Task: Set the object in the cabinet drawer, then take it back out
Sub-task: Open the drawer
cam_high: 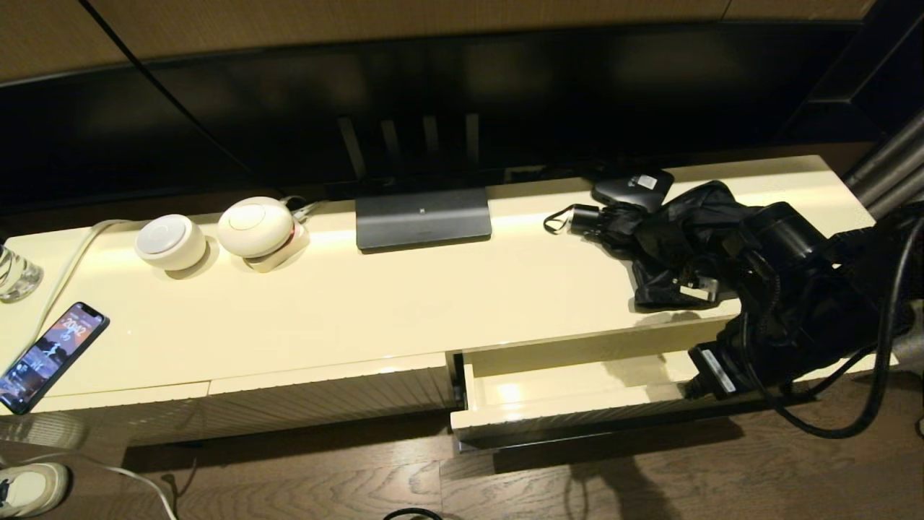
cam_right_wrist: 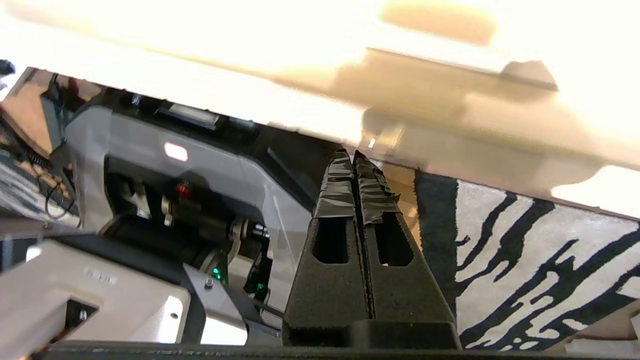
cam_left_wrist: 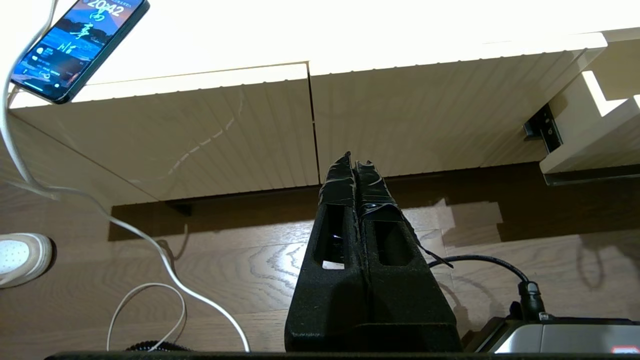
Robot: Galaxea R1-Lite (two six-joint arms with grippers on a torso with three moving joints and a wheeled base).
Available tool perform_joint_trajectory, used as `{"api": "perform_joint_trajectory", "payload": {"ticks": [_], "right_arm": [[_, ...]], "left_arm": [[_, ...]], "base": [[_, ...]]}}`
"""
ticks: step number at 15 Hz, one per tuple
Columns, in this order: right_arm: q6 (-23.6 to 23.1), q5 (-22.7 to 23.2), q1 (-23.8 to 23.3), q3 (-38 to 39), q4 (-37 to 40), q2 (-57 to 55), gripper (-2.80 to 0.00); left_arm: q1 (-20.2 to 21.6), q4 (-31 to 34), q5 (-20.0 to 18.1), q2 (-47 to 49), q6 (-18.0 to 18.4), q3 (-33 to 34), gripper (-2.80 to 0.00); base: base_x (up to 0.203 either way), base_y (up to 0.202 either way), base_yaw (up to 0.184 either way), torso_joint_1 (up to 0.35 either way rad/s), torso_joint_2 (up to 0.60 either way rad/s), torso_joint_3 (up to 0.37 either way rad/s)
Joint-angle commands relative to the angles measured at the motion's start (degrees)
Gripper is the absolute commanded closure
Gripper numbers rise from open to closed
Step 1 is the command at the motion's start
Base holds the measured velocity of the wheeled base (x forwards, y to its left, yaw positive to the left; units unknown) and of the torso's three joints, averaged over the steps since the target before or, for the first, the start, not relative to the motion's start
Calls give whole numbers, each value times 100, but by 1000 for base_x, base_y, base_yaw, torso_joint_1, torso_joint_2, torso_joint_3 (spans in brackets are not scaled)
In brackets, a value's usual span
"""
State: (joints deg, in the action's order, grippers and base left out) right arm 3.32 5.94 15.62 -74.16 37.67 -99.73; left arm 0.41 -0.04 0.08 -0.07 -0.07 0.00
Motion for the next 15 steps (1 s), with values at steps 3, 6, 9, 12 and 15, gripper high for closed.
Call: {"api": "perform_joint_trajectory", "payload": {"ticks": [3, 6, 9, 12, 15], "right_arm": [[34, -83, -47, -269, 21, -291, 0], [237, -284, -85, -486, -99, -494, 0], [248, -313, -144, -465, -143, -609, 0], [248, -314, -147, -387, -145, -661, 0], [244, -322, -138, -219, -133, -638, 0]], "left_arm": [[2, -4, 1, 7, -1, 18, 0], [2, -4, 1, 7, -1, 18, 0], [2, -4, 1, 7, -1, 18, 0], [2, 3, 1, 7, -1, 18, 0], [2, -4, 1, 7, -1, 18, 0]], "base": [[0, 0, 0, 0, 0, 0], [0, 0, 0, 0, 0, 0], [0, 0, 0, 0, 0, 0], [0, 0, 0, 0, 0, 0], [0, 0, 0, 0, 0, 0]]}}
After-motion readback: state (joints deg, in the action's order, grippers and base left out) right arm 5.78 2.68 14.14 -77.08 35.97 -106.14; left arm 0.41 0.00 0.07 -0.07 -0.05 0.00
